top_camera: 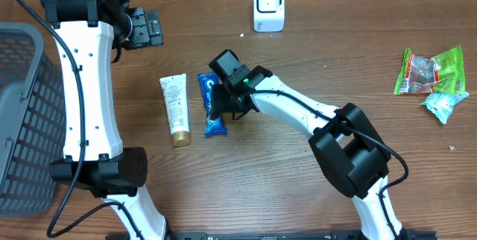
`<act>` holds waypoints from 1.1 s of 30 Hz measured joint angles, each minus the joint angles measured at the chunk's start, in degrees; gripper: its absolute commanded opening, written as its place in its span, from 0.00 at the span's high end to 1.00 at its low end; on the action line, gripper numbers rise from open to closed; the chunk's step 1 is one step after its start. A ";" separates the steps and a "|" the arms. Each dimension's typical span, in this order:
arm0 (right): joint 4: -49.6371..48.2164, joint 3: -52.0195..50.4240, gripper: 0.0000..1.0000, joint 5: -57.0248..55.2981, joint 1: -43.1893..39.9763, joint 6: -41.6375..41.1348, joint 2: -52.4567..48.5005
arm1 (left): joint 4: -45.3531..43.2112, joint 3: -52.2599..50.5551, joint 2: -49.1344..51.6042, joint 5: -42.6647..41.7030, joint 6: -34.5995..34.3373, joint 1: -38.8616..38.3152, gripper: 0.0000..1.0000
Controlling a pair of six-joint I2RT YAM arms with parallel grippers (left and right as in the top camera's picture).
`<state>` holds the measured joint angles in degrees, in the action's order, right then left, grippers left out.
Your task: Scan the item barcode
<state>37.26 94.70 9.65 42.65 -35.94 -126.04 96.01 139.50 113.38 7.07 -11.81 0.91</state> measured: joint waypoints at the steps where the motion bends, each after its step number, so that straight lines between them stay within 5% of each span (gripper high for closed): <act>1: 0.00 0.00 0.76 -0.07 -0.02 -0.02 -0.61 | 0.00 0.00 0.00 0.00 0.00 0.00 0.00; 2: 0.00 0.00 0.89 -0.07 0.00 -0.09 -0.92 | 0.00 0.00 0.00 0.02 0.00 0.00 0.00; 4: 0.28 0.00 0.96 -0.04 0.00 -0.28 -1.22 | 0.00 0.00 0.00 0.00 0.00 0.00 0.00; 13: 10.16 0.13 0.96 3.80 -3.63 1.11 -0.11 | 0.00 0.00 0.00 0.00 0.00 0.00 0.00; 18: 21.05 0.26 0.96 6.91 -15.78 9.25 1.25 | 0.00 0.00 0.00 0.00 0.00 0.00 0.00; 21: 22.16 0.24 0.69 6.21 -22.43 15.17 1.25 | 0.00 0.00 0.00 0.00 0.00 0.00 0.00; 28: 24.94 1.86 0.54 4.35 -30.23 24.63 1.27 | 0.00 0.00 0.00 0.00 0.00 0.00 0.00; 33: 30.38 16.52 0.47 2.08 -28.81 27.63 1.51 | -0.02 0.00 0.00 -0.20 0.00 0.00 0.00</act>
<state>67.64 111.22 11.73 13.85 -8.32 -124.53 95.98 139.50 113.38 6.87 -11.81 0.91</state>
